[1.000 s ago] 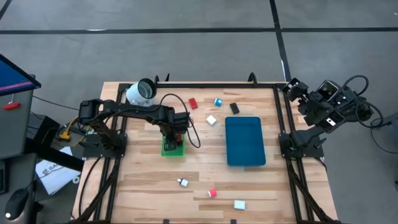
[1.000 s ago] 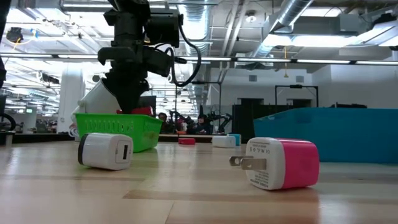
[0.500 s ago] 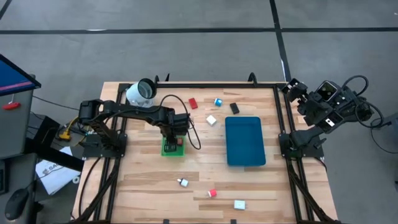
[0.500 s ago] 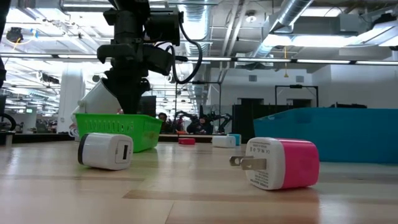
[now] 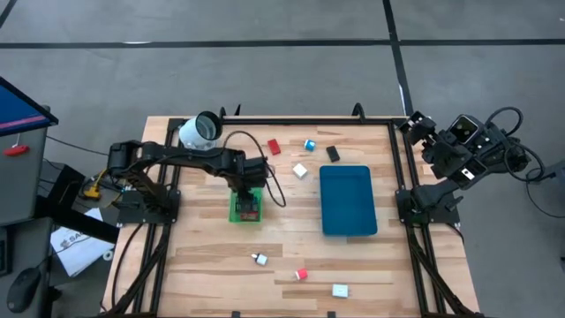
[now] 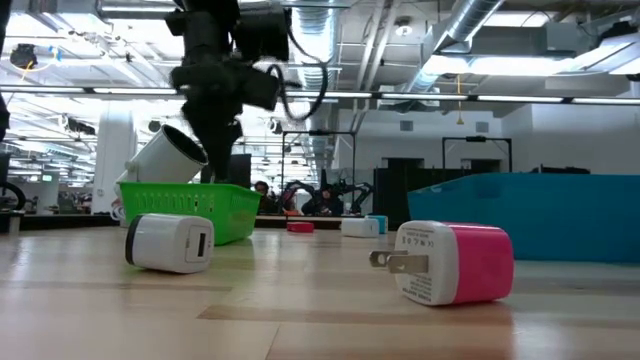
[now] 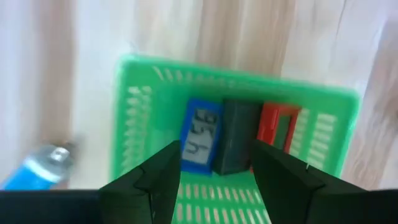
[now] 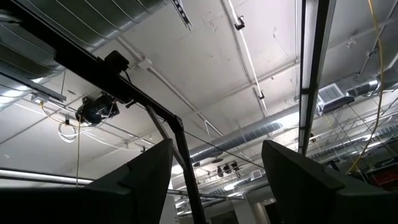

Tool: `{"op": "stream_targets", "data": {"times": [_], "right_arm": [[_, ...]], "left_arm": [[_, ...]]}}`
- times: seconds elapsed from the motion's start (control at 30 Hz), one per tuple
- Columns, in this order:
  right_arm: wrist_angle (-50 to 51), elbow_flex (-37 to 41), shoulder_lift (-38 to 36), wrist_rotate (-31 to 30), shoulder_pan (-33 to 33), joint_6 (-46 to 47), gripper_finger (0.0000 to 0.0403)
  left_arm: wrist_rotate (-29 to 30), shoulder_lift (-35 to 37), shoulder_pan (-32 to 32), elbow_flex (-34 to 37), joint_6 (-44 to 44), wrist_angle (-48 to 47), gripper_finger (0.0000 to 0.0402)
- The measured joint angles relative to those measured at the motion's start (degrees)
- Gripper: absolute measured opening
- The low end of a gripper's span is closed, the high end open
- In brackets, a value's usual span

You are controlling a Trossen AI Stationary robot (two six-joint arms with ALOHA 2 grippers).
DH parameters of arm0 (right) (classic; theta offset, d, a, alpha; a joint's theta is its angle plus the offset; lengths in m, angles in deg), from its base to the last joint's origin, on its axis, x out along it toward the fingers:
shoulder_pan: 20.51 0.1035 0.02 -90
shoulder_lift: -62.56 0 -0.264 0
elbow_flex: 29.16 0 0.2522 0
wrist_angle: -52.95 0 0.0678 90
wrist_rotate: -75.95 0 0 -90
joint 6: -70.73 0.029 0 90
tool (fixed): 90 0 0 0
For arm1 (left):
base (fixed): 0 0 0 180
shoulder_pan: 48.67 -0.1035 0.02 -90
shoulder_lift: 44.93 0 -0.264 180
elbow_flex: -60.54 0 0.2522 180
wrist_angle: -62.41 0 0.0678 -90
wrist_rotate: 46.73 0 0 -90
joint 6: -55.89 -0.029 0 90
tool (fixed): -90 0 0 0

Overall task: Pick & Place Office items
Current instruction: Put the red digital timer into the green basket

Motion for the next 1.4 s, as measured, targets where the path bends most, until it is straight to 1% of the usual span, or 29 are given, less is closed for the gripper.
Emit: {"op": "stream_targets", "data": {"times": [0.1, 0.23, 0.3, 0.37, 0.47, 0.57, 0.63, 0.7, 0.77, 0.83, 0.87, 0.9, 1.0, 1.07, 1.17, 1.3, 1.4], "right_arm": [[0.4, 0.0, 0.0, -0.5, 0.0, 0.0, 0.024], [1.5, 0.0, 0.0, -1.8, -0.1, 0.5, 0.024], [1.9, 0.0, 0.0, -1.9, -0.1, 0.5, 0.024], [1.8, 0.0, 0.0, -2.1, -0.1, 0.5, 0.024], [2.1, 0.0, -0.5, -3.3, -0.1, 0.5, 0.024], [2.5, 0.0, -1.0, -3.5, -0.6, 0.5, 0.024], [2.6, 0.0, -1.2, -3.5, -1.0, 0.5, 0.024], [2.7, 0.0, -1.2, -3.5, -1.0, 0.5, 0.024], [2.8, 0.0, -1.2, -3.5, -1.0, 0.5, 0.024], [3.0, 0.0, -1.2, -3.5, -1.0, 0.5, 0.024], [3.0, 0.0, -1.2, -3.4, -1.0, 0.5, 0.024], [3.1, 0.0, -1.1, -3.4, -1.0, 0.5, 0.024], [3.2, 0.0, -1.1, -3.5, -1.0, 0.5, 0.024], [3.4, 0.0, -1.1, -3.5, -1.0, 0.9, 0.024], [4.2, 0.0, -1.1, -4.4, -1.0, 2.0, 0.024], [4.7, 0.0, -1.1, -4.5, -0.7, 2.0, 0.024], [4.7, 0.0, -1.1, -4.5, -0.1, 2.0, 0.024]], "left_arm": [[0.1, 2.7, -1.3, 0.0, 1.1, 3.9, 0.0187], [0.4, 6.2, -4.5, -0.3, 0.1, 10.2, 0.0189], [-1.4, 6.1, -7.0, -1.5, -0.6, 8.8, 0.0189], [-5.1, 4.9, -9.7, -3.6, -0.8, 6.7, 0.0189], [-7.0, 1.2, -12.2, -8.0, -5.7, 3.1, 0.0189], [-6.7, -4.0, -13.7, -15.8, -12.1, 0.5, 0.0189], [-5.0, -7.7, -14.8, -21.6, -17.1, -2.6, 0.0189], [-2.0, -11.9, -16.4, -27.0, -21.4, -6.3, 0.0189], [-0.2, -15.3, -18.4, -31.4, -23.0, -9.0, 0.0189], [0.1, -18.1, -20.5, -34.7, -22.4, -10.3, 0.0189], [0.4, -19.3, -21.2, -35.9, -20.2, -10.5, 0.0189], [0.6, -20.4, -22.1, -36.9, -16.3, -10.5, 0.0189], [0.5, -23.1, -24.1, -39.3, -0.5, -10.7, 0.0189], [0.2, -23.9, -25.0, -39.5, 8.7, -11.2, 0.0189], [-1.3, -24.2, -25.9, -39.5, 19.9, -11.0, 0.0189], [-1.9, -24.2, -26.1, -39.5, 35.9, -5.0, 0.0189], [-2.4, -24.2, -26.1, -39.5, 43.5, -0.8, 0.0189]]}}
